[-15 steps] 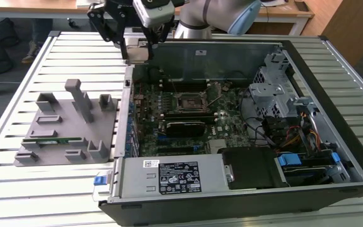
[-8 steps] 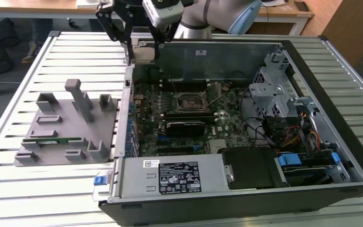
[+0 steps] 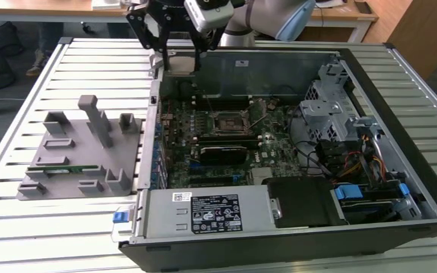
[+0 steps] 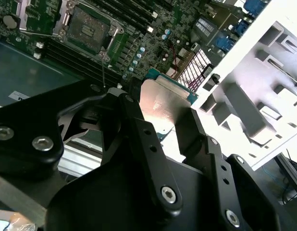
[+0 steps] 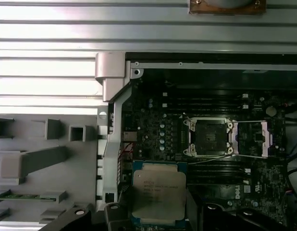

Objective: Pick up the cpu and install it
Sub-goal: 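Pick up the cpu and move it towards the insertion slot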

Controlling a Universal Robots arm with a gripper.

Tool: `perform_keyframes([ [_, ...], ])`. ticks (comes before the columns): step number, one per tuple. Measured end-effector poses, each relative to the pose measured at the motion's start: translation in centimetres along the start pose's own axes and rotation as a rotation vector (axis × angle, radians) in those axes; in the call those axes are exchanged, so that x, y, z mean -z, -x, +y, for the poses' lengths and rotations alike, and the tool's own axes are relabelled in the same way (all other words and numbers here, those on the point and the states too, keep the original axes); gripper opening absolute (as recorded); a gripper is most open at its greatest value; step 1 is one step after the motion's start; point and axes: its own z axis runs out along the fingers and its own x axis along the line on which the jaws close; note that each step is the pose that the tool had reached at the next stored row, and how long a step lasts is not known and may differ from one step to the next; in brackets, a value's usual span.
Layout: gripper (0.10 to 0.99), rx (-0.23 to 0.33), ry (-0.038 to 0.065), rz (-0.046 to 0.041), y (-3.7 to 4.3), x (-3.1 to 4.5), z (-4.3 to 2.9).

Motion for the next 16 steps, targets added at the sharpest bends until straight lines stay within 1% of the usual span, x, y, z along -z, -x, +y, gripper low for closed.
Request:
perform_keyframes([
  [16,0.533,0.000,0.000,0.0000,2.77,0.02,0.24],
])
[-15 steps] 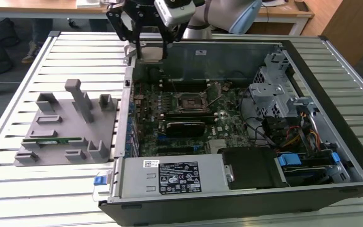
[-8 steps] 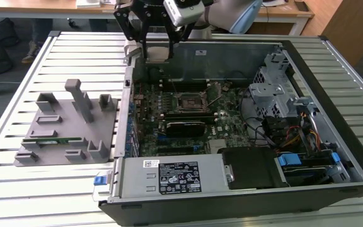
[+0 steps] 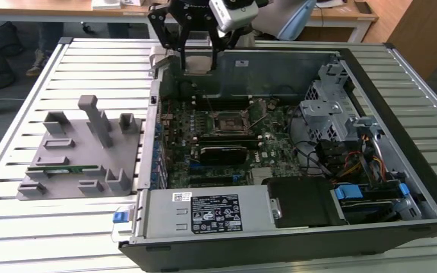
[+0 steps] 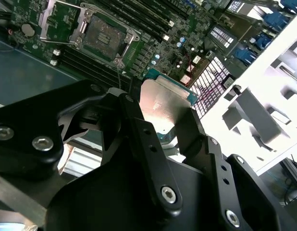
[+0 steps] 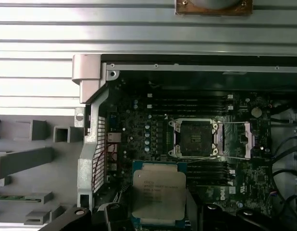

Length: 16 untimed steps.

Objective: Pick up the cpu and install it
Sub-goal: 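Pick up the cpu and move it towards the insertion slot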

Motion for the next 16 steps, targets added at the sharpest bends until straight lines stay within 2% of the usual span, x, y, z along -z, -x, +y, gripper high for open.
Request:
perform_keyframes([
  [6,0.533,0.000,0.000,0.0000,1.03,0.01,0.09],
  [16,0.533,0.000,0.002,0.0000,2.20,-0.11,0.44],
])
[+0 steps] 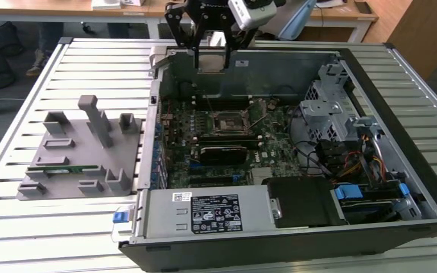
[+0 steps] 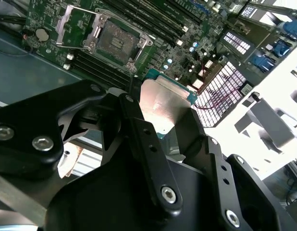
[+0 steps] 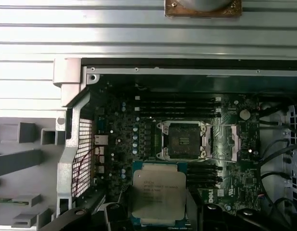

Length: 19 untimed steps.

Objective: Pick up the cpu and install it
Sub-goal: 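Pick up the cpu and move it towards the insertion slot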

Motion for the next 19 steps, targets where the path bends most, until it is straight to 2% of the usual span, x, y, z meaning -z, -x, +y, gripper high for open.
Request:
perform_keyframes([
  [9,0.533,0.000,0.006,0.0000,1.27,-0.15,0.15],
  [19,0.533,0.000,0.006,0.0000,2.87,-0.17,0.28],
])
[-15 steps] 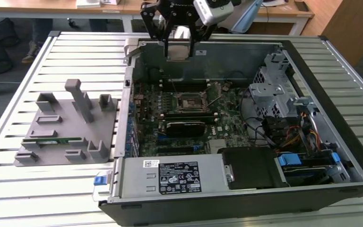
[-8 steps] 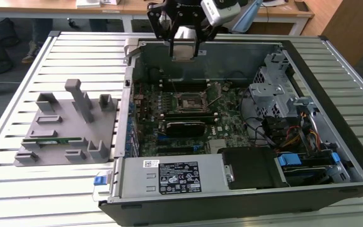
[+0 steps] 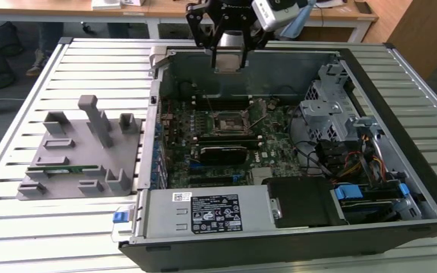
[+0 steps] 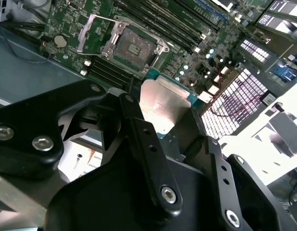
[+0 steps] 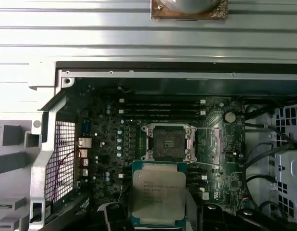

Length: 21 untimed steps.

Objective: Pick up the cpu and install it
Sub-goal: 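Pick up the cpu and move it towards the insertion slot, then place the cpu into insertion slot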

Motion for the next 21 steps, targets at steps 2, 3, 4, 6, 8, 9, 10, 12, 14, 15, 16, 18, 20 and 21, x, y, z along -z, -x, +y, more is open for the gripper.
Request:
perform_keyframes([
  [2,0.533,0.000,0.000,0.0001,0.28,0.00,0.04],
  [3,0.533,0.000,0.000,0.0001,0.40,0.01,0.04],
  [4,0.533,0.000,0.000,0.0000,0.49,0.00,0.04],
  [6,0.533,0.000,0.000,0.0000,0.65,-0.01,0.05],
  [8,0.533,0.000,0.000,0.0000,0.75,-0.01,0.05],
  [9,0.533,0.000,0.000,0.0000,0.78,-0.01,0.05],
  [10,0.533,0.000,0.000,0.0000,0.80,-0.01,0.05],
  [12,0.533,0.000,0.000,0.0000,0.86,-0.01,0.05],
  [14,0.533,0.000,0.000,0.0000,0.89,-0.01,0.05],
  [15,0.533,0.000,0.000,0.0000,0.91,-0.01,0.05],
  [16,0.533,-0.002,0.000,-0.0002,0.91,-0.01,0.05],
  [18,0.533,-0.017,0.000,-0.0015,0.92,-0.02,0.05],
  [20,0.533,-0.044,0.000,-0.0038,0.92,-0.04,0.06],
  [21,0.533,-0.058,0.000,-0.0053,0.91,-0.05,0.05],
])
